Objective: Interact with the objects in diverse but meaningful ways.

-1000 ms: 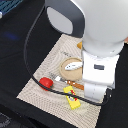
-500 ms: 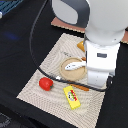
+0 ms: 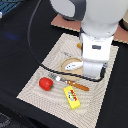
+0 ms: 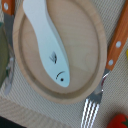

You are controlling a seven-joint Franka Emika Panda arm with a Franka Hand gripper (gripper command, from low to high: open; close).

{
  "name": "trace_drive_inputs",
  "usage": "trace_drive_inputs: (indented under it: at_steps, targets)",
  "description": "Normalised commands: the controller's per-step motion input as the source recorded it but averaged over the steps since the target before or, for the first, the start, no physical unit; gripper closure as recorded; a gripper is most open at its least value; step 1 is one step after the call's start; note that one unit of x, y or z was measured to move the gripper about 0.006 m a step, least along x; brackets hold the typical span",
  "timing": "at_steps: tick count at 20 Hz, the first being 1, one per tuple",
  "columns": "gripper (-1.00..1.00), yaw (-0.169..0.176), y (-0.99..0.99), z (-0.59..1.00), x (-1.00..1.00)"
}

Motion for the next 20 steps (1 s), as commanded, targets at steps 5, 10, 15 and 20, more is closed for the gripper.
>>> trace_drive_inputs:
  at_steps: [5,10,15,20]
  targets:
    - [-1.0,0.036,0.42,-0.4,-0.78]
    - [-1.0,0.036,0.37,-0.43,-0.55]
    - [-1.0,0.032,0.29,-0.4,-0.35]
    - [-1.0,0.028,0.22,-0.41,-0.36]
